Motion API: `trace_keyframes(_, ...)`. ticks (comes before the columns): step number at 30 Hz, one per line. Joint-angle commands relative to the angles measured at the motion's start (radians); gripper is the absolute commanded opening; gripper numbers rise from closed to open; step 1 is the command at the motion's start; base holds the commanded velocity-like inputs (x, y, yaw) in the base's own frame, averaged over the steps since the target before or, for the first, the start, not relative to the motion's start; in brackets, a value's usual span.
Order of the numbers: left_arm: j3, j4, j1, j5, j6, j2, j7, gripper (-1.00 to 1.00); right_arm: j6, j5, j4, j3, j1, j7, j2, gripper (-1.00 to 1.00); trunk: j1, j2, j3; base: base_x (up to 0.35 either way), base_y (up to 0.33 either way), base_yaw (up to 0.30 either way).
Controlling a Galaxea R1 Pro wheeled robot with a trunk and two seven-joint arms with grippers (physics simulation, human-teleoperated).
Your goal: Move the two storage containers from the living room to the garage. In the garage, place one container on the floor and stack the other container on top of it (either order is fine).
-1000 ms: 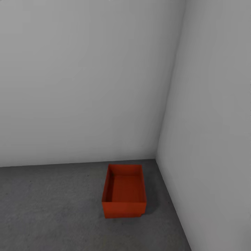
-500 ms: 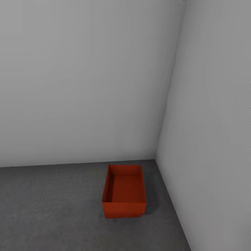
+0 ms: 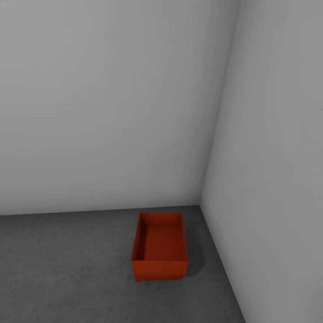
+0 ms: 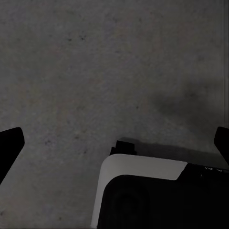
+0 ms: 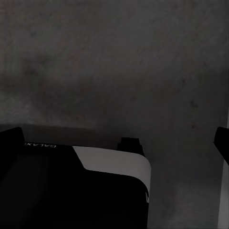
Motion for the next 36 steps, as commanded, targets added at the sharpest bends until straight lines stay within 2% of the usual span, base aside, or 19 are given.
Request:
trace_keyframes(1, 0.006, 0.005, -0.001, 0.002, -0.007, -0.004, -0.002, 1.0, -0.007, 0.009, 0.004, -0.009, -0.002, 0.0, 0.0, 1.0, 0.0, -0.001, -0.001, 0.0, 0.0, 0.0)
trace_keyframes(8, 0.006, 0.007, -0.001, 0.003, -0.007, -0.032, -0.003, 1.0, -0.007, 0.009, 0.004, -0.009, -0.002, 0.0, 0.0, 1.0, 0.0, -0.001, -0.001, 0.0, 0.0, 0.0)
trace_keyframes(36, 0.006, 0.007, 0.0, 0.003, -0.006, -0.035, -0.002, 1.0, -0.007, 0.009, 0.004, -0.009, -0.002, 0.0, 0.0, 1.0, 0.0, -0.001, -0.001, 0.0, 0.0, 0.0)
